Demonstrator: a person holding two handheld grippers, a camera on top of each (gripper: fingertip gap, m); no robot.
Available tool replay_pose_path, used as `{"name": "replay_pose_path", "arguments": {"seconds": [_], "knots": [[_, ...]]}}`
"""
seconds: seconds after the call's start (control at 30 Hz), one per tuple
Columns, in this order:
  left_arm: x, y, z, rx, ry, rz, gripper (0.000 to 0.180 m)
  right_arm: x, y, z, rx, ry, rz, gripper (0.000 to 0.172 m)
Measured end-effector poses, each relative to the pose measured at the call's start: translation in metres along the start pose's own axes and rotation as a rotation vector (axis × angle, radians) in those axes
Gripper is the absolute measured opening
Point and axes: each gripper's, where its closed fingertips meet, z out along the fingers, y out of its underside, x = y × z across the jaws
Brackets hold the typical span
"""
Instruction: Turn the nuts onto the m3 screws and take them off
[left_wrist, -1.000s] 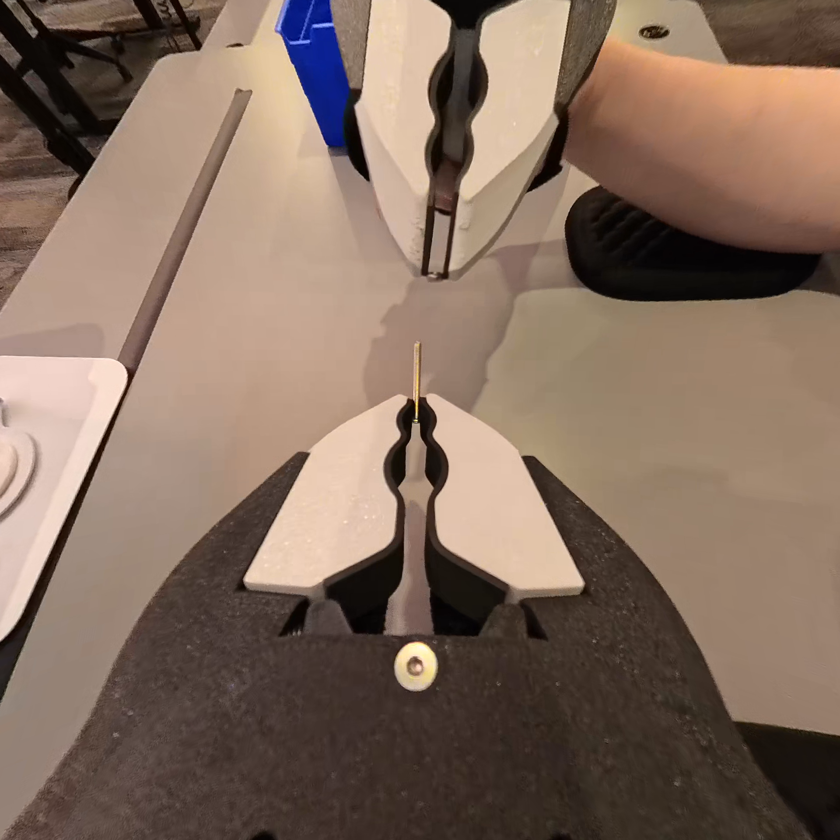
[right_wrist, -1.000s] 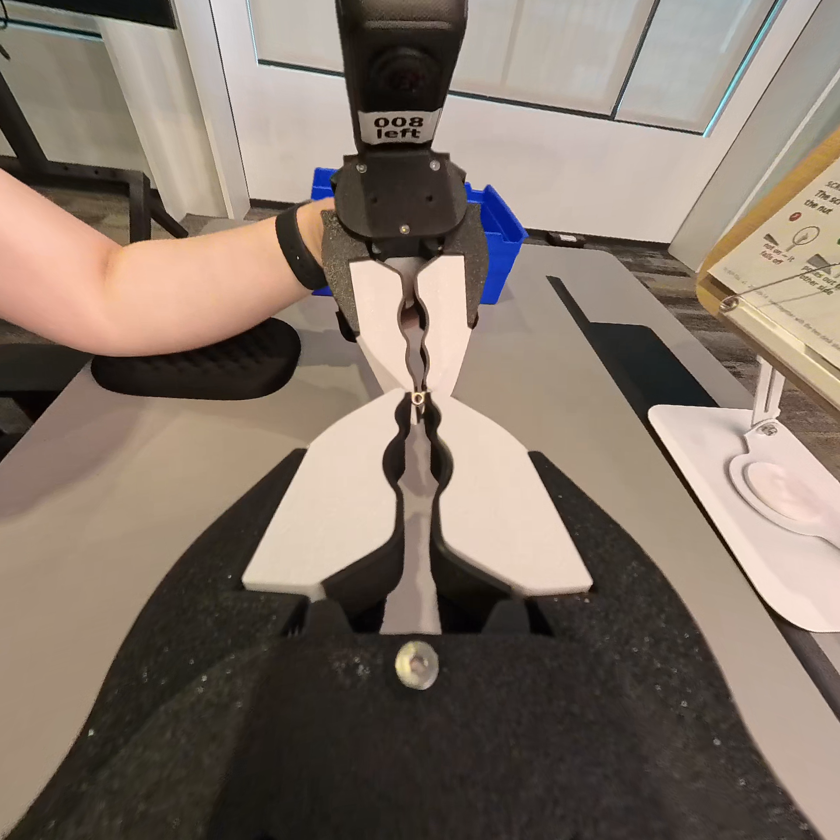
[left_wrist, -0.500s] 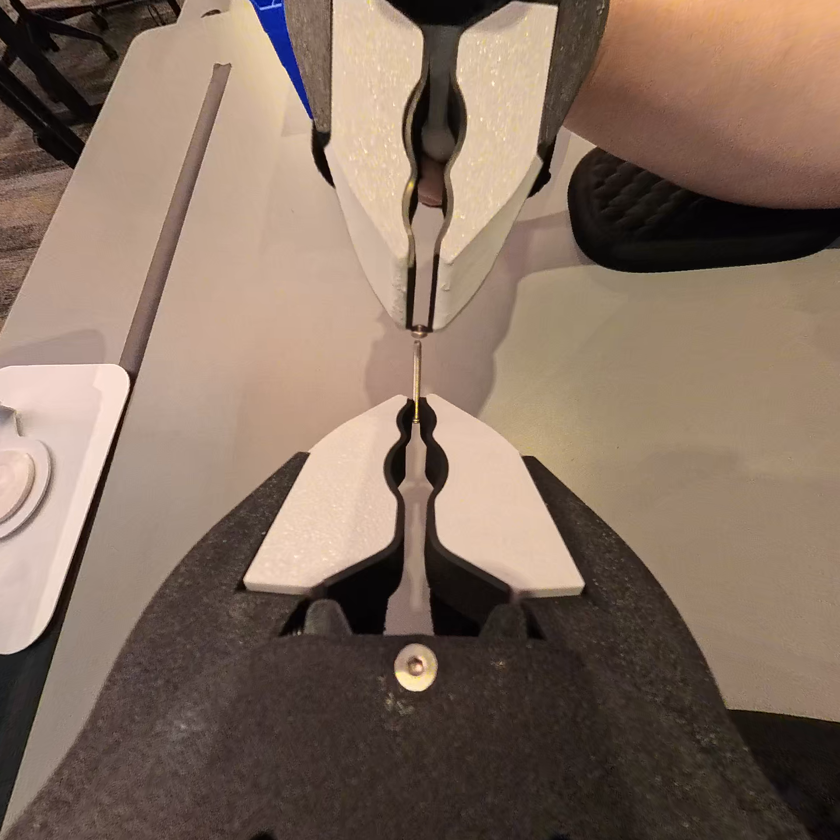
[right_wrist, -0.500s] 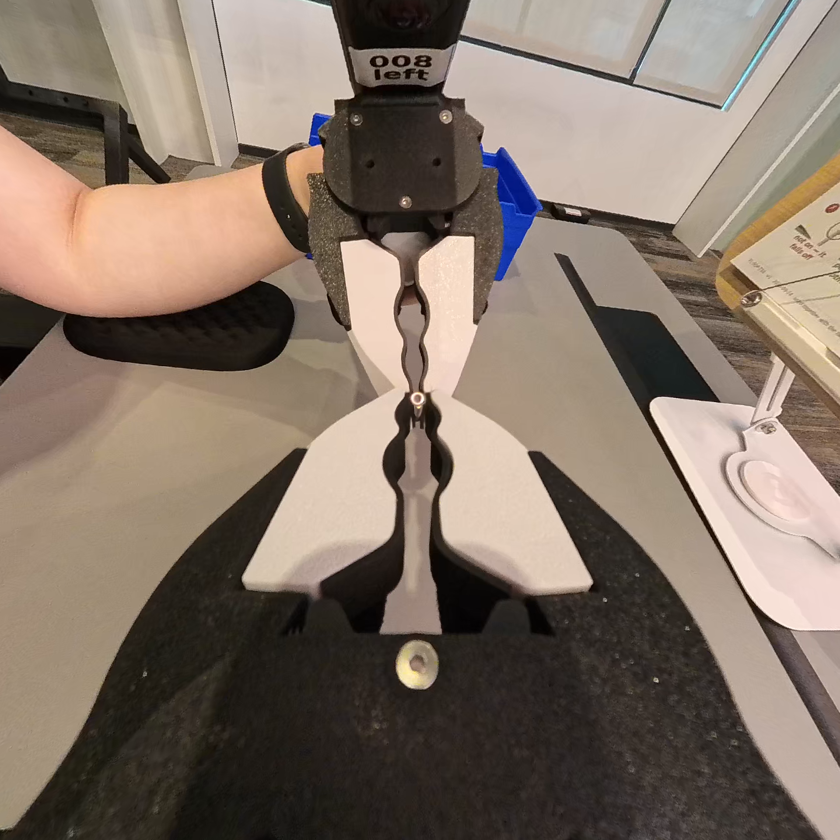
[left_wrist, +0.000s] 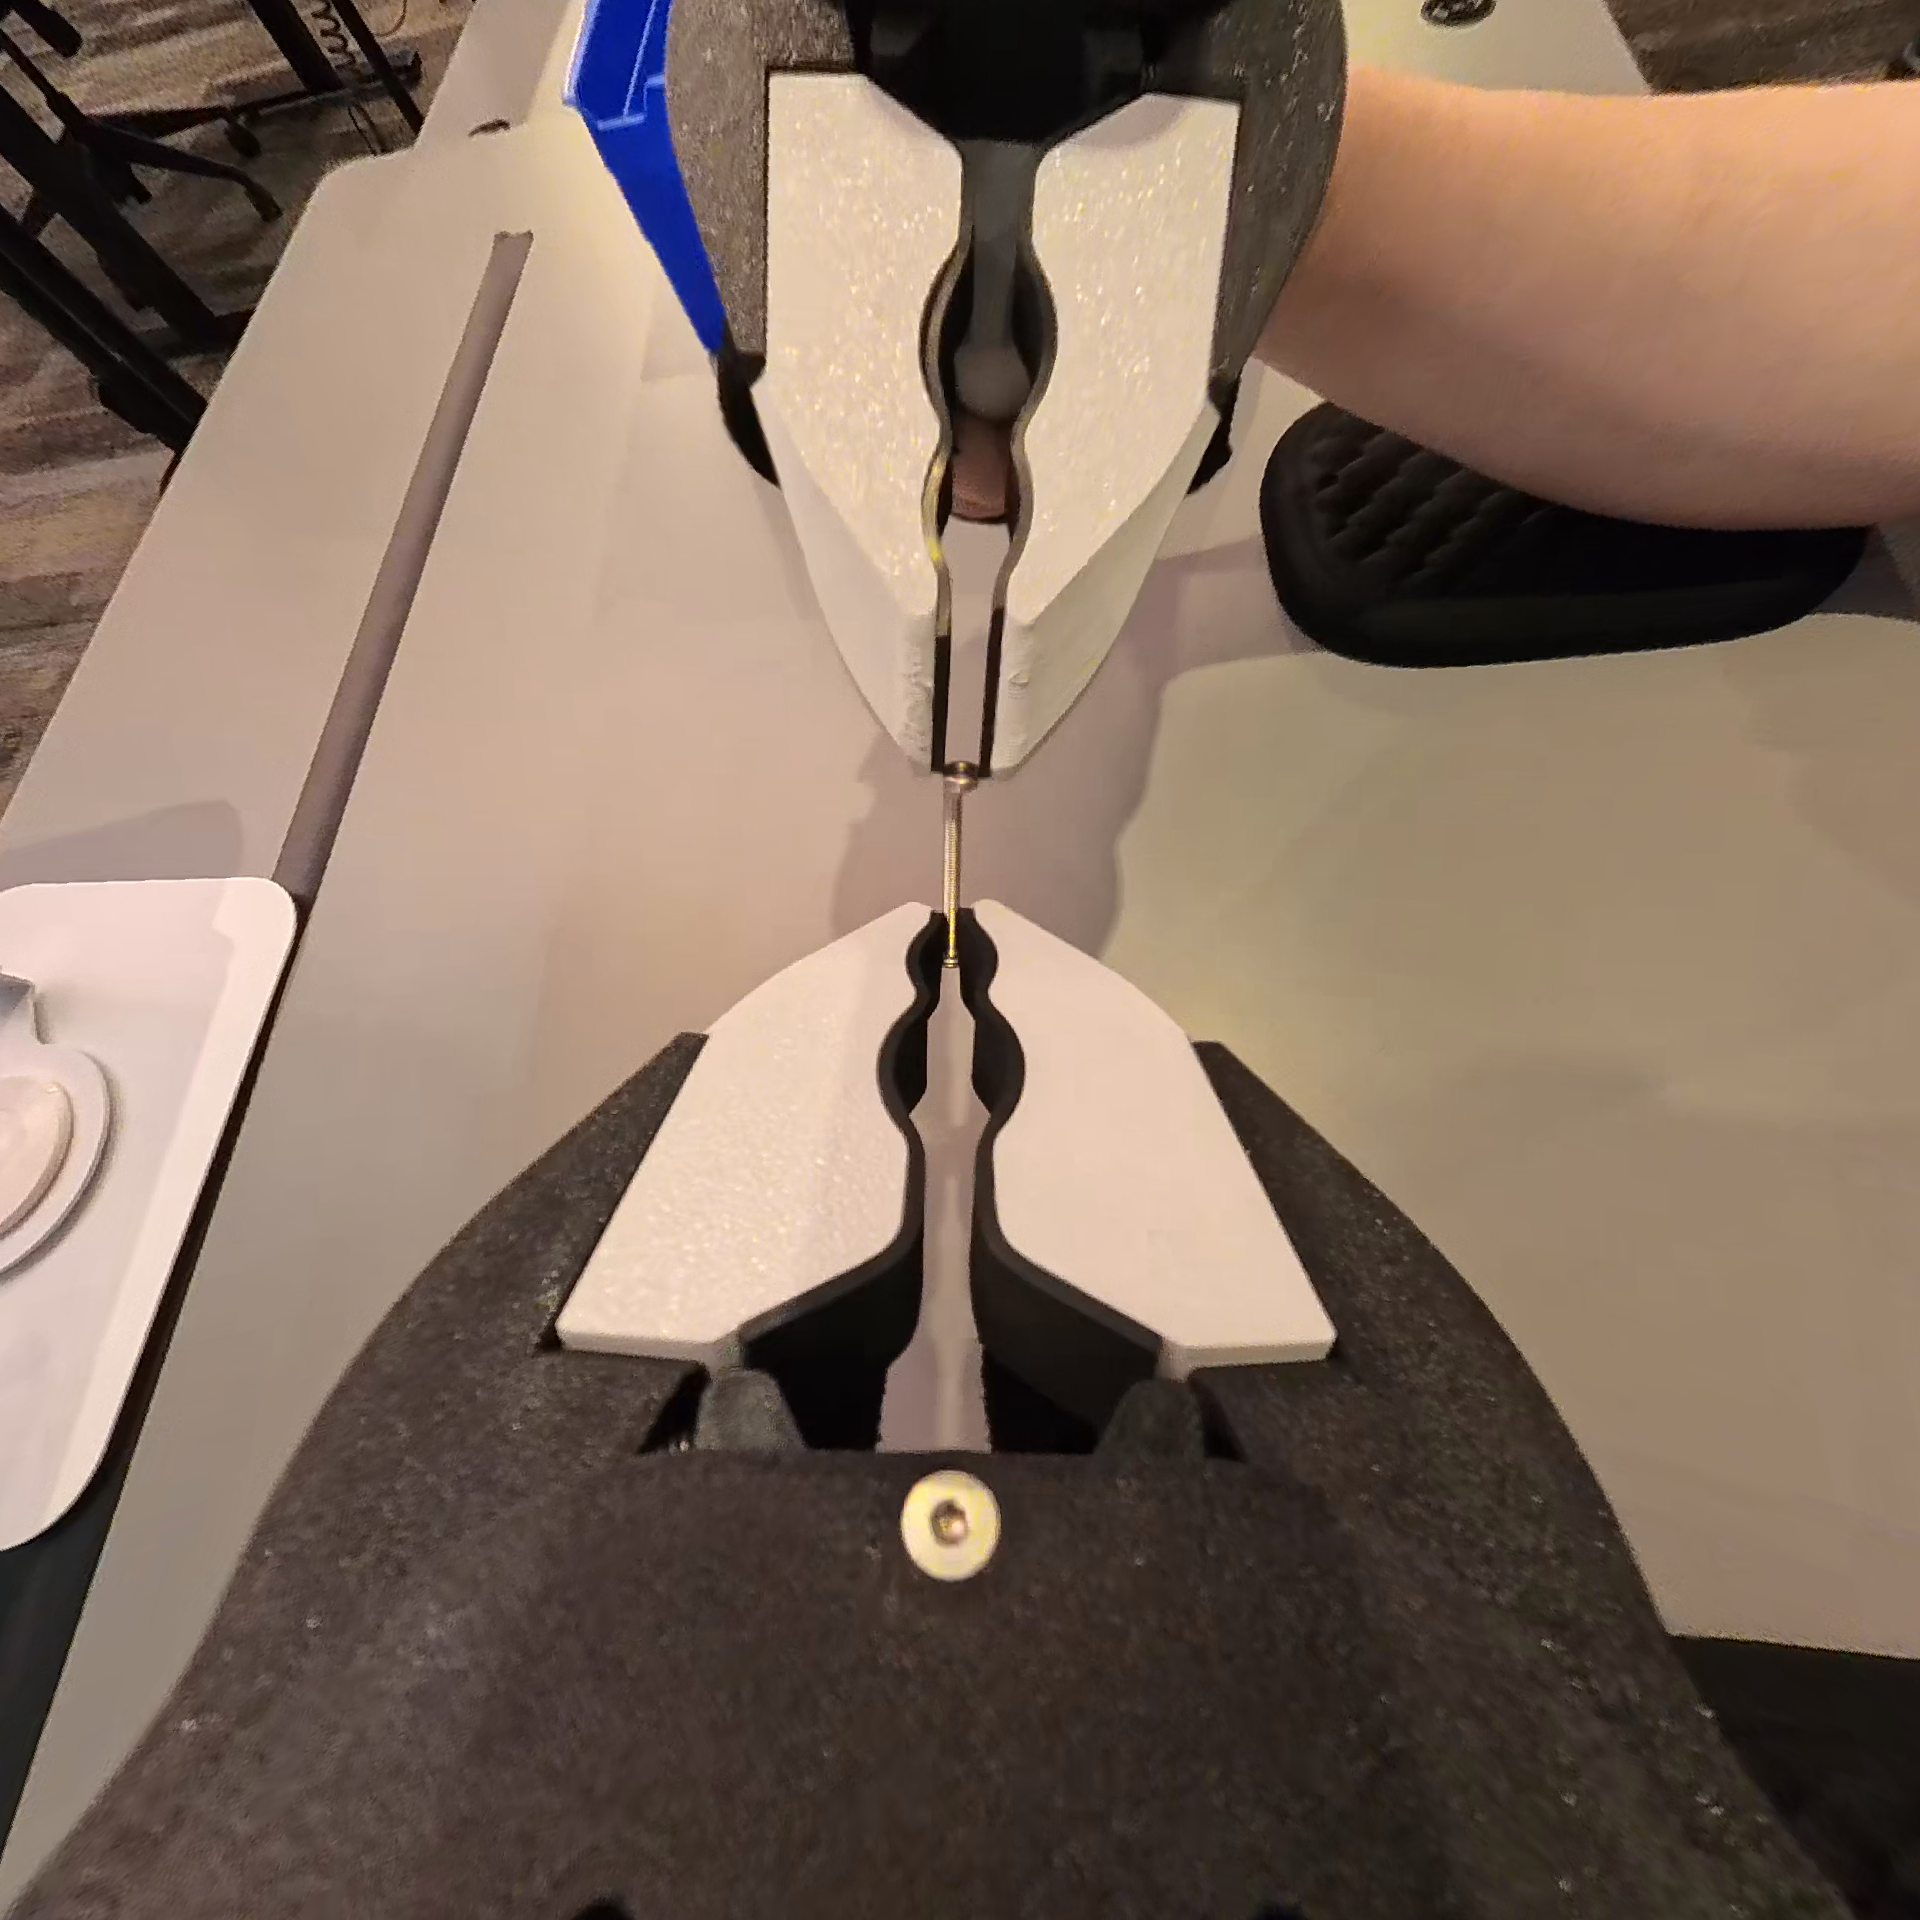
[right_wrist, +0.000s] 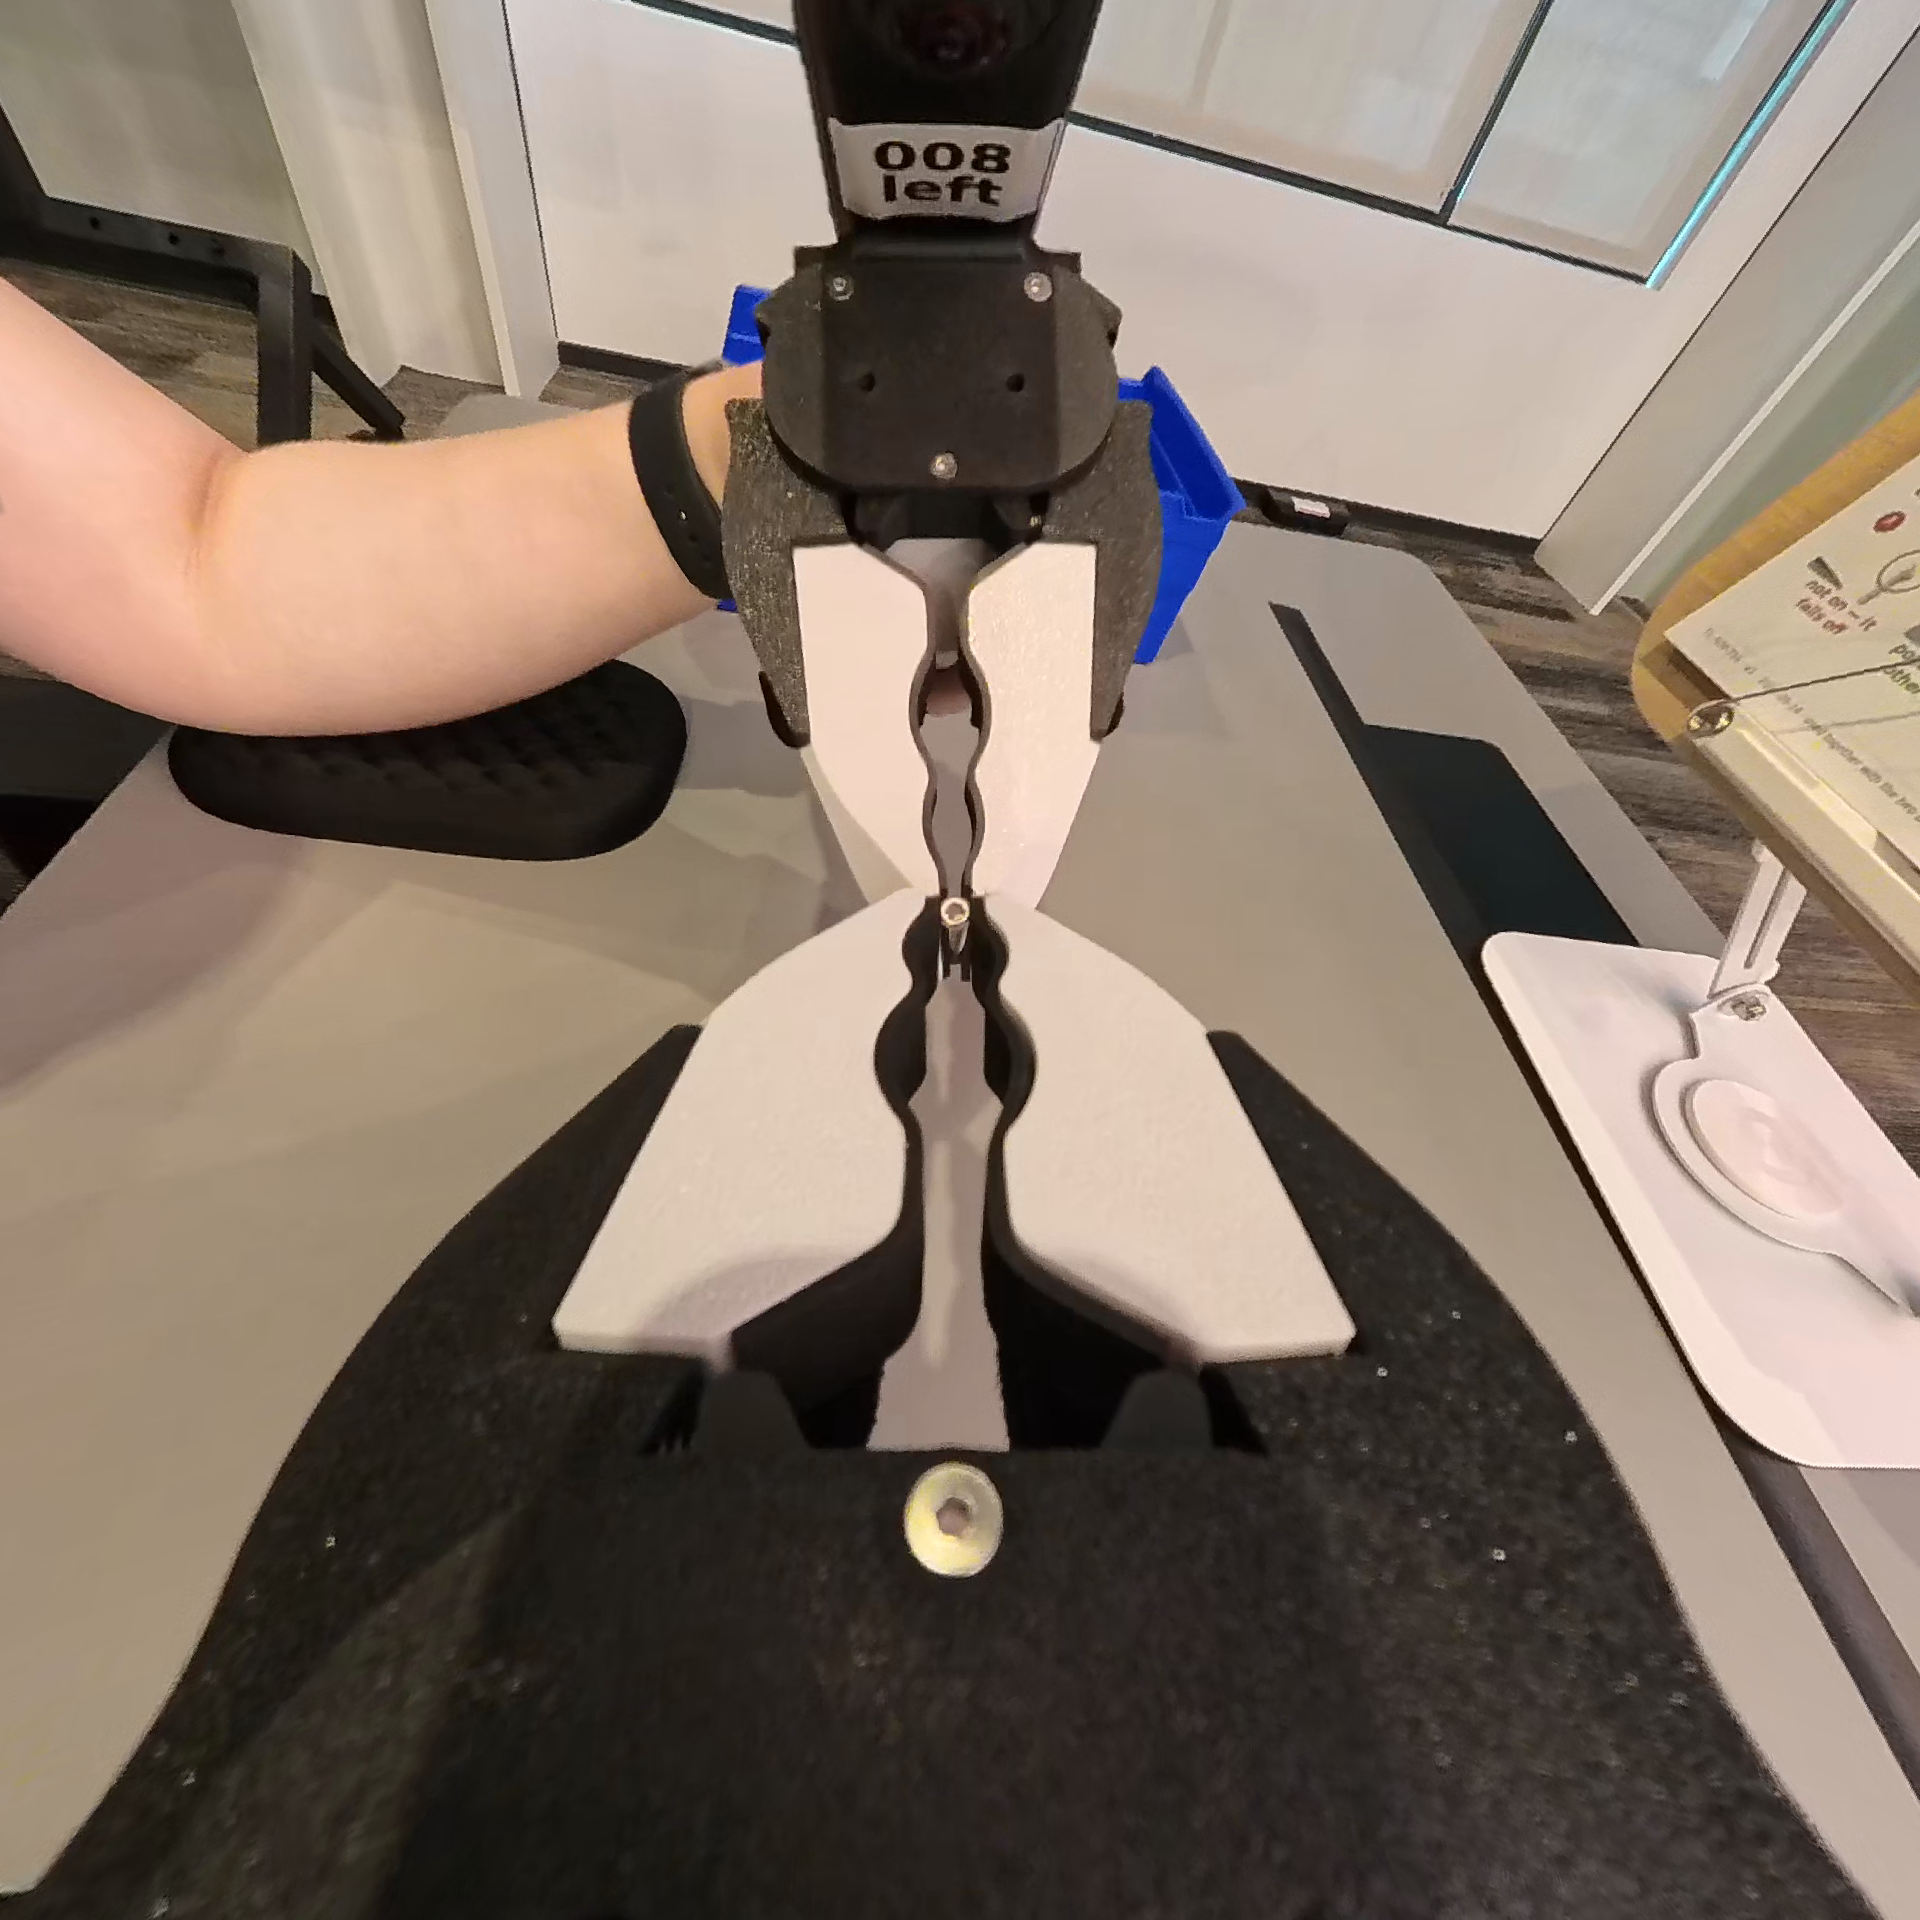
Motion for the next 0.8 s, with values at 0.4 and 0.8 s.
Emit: {"name": "replay_pose_path", "arguments": {"seconds": [0.4,0.8], "knots": [[0.01,-0.023,-0.005,0.105,0.041,0.026,0.003,-0.005,-0.019,-0.01,0.042,0.004,-0.026,0.005],[0.005,-0.029,-0.009,0.197,0.047,-0.008,0.002,-0.001,-0.023,-0.017,0.04,0.055,-0.058,0.005]]}}
